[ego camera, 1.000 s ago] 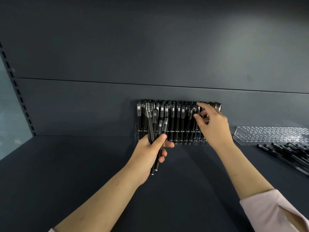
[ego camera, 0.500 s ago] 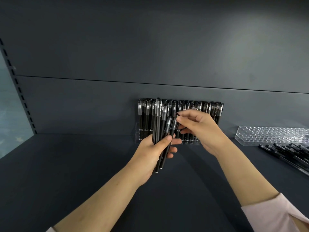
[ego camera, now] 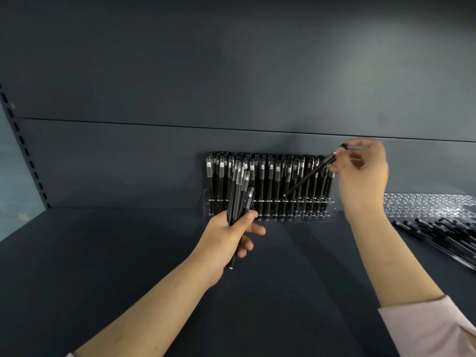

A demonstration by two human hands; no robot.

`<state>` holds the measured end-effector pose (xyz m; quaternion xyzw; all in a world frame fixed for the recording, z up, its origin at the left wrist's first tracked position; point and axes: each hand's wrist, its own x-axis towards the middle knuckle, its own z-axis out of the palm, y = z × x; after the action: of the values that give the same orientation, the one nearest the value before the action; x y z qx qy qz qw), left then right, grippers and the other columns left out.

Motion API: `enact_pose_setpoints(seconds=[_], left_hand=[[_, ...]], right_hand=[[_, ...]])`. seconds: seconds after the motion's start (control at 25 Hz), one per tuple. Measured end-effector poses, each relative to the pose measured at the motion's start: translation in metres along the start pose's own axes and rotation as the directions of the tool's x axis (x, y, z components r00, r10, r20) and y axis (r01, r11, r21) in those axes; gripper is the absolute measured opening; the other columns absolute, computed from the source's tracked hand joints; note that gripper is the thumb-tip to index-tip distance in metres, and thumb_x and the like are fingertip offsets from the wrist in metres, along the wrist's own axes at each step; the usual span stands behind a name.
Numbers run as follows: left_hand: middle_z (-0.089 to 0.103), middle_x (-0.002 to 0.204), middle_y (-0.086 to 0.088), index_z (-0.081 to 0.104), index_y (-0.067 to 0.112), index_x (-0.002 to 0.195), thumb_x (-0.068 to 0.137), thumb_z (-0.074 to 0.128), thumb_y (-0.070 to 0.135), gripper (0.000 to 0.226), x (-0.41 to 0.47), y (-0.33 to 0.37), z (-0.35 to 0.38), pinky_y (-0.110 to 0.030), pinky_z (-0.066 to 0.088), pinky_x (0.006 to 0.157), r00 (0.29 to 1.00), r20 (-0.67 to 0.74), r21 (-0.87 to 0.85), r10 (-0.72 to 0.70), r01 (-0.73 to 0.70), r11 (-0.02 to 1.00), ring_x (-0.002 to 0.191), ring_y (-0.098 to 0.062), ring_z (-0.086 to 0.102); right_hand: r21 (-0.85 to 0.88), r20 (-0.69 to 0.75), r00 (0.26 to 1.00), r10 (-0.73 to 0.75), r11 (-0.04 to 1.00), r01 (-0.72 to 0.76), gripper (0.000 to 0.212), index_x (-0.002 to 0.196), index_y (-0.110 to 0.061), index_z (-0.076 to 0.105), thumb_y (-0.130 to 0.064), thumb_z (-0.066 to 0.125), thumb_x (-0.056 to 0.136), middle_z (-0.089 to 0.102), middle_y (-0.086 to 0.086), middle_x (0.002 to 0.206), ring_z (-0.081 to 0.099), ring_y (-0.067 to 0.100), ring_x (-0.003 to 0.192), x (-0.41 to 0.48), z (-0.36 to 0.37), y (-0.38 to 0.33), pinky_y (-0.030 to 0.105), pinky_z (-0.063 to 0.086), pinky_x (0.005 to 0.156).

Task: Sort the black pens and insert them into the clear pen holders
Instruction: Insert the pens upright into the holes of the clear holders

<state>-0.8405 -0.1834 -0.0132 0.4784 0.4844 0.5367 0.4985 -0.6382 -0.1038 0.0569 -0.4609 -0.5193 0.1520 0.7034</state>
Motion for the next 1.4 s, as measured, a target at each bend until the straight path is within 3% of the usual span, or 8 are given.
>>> enact_pose_setpoints(seconds=[0.24, 0.56, 0.76, 0.88, 1.0, 1.12, 1.24, 1.4], left_hand=[[0.07, 0.071, 0.002, 0.065, 0.011, 0.107, 0.094, 0.06, 0.028, 0.021, -0.002, -0.001, 0.005, -0.019, 0.034, 0.043, 0.999, 0.039, 0.033, -0.01, 0.008, 0.999, 0.049, -0.008, 0.044], [0.05, 0.062, 0.005, 0.062, 0.009, 0.097, 0.096, 0.057, 0.029, 0.02, -0.001, -0.002, 0.014, -0.017, 0.029, 0.041, 0.999, 0.03, 0.098, -0.018, 0.015, 0.995, 0.044, -0.005, 0.035], [0.036, 0.057, 0.01, 0.052, 0.013, 0.092, 0.096, 0.052, 0.043, 0.03, 0.003, 0.001, 0.03, -0.019, 0.024, 0.042, 1.0, 0.007, 0.073, -0.015, 0.015, 0.997, 0.045, -0.006, 0.027], [0.036, 0.055, 0.01, 0.048, 0.014, 0.097, 0.095, 0.05, 0.049, 0.036, 0.01, 0.003, 0.044, -0.021, 0.022, 0.043, 0.999, -0.02, -0.01, -0.03, 0.03, 0.999, 0.047, -0.008, 0.025], [0.049, 0.056, 0.006, 0.044, 0.012, 0.108, 0.099, 0.047, 0.041, 0.031, 0.016, 0.004, 0.065, -0.02, 0.023, 0.039, 0.998, -0.053, -0.096, -0.036, 0.031, 0.995, 0.044, -0.008, 0.029], [0.059, 0.062, 0.001, 0.043, 0.009, 0.117, 0.101, 0.048, 0.031, 0.028, 0.019, 0.006, 0.085, -0.019, 0.024, 0.039, 0.999, -0.05, -0.155, -0.011, 0.003, 0.988, 0.042, -0.008, 0.035], [0.064, 0.068, 0.002, 0.053, 0.007, 0.111, 0.1, 0.051, 0.027, 0.023, 0.021, 0.007, 0.097, -0.02, 0.029, 0.042, 0.999, -0.026, -0.151, 0.019, -0.023, 0.988, 0.047, -0.008, 0.043], [0.071, 0.076, -0.003, 0.06, 0.006, 0.111, 0.099, 0.052, 0.027, 0.025, 0.023, 0.003, 0.11, -0.021, 0.04, 0.047, 1.0, -0.019, -0.141, 0.007, -0.01, 0.99, 0.055, -0.01, 0.053]], right_hand=[[-0.172, 0.042, 0.981, -0.188, 0.966, 0.192, 0.012, 0.099, -0.023, 0.052, -0.012, 0.055, 0.094, 0.058, -0.014, 0.084, 0.059, 0.007, 0.076, 0.003, -0.006, 0.007, 0.014, 0.046, 0.069], [-0.336, 0.26, 0.931, -0.258, 0.88, 0.337, 0.017, 0.107, -0.014, 0.066, -0.009, 0.06, 0.092, 0.064, 0.0, 0.089, 0.055, 0.005, 0.071, 0.004, 0.004, 0.027, 0.005, 0.042, 0.069], [-0.387, 0.481, 0.863, -0.155, 0.846, 0.367, 0.036, 0.127, -0.02, 0.062, -0.017, 0.063, 0.092, 0.06, 0.003, 0.098, 0.059, 0.02, 0.084, 0.004, 0.002, 0.039, 0.027, 0.048, 0.081], [-0.317, 0.451, 0.867, -0.211, 0.87, 0.377, 0.033, 0.125, -0.021, 0.062, -0.016, 0.06, 0.092, 0.06, -0.001, 0.097, 0.058, 0.015, 0.082, 0.004, -0.003, 0.034, 0.02, 0.047, 0.078], [-0.24, 0.486, 0.866, -0.116, 0.935, 0.259, 0.021, 0.113, -0.024, 0.067, -0.021, 0.06, 0.093, 0.065, -0.005, 0.092, 0.057, 0.004, 0.078, 0.003, -0.009, 0.026, 0.005, 0.04, 0.069], [-0.118, 0.62, 0.781, 0.077, 0.993, -0.005, 0.016, 0.106, -0.027, 0.069, -0.024, 0.058, 0.095, 0.067, -0.008, 0.092, 0.061, 0.006, 0.08, 0.003, -0.018, 0.023, 0.016, 0.05, 0.074], [-0.006, 0.678, 0.713, 0.181, 0.971, -0.241, 0.012, 0.099, -0.028, 0.07, -0.023, 0.06, 0.094, 0.07, -0.007, 0.094, 0.065, 0.005, 0.082, 0.009, -0.026, 0.027, 0.02, 0.054, 0.072], [0.044, 0.704, 0.666, 0.248, 0.92, -0.389, 0.01, 0.098, -0.014, 0.071, -0.018, 0.068, 0.088, 0.069, -0.005, 0.082, 0.066, 0.008, 0.077, 0.017, -0.034, 0.037, 0.022, 0.053, 0.072]])
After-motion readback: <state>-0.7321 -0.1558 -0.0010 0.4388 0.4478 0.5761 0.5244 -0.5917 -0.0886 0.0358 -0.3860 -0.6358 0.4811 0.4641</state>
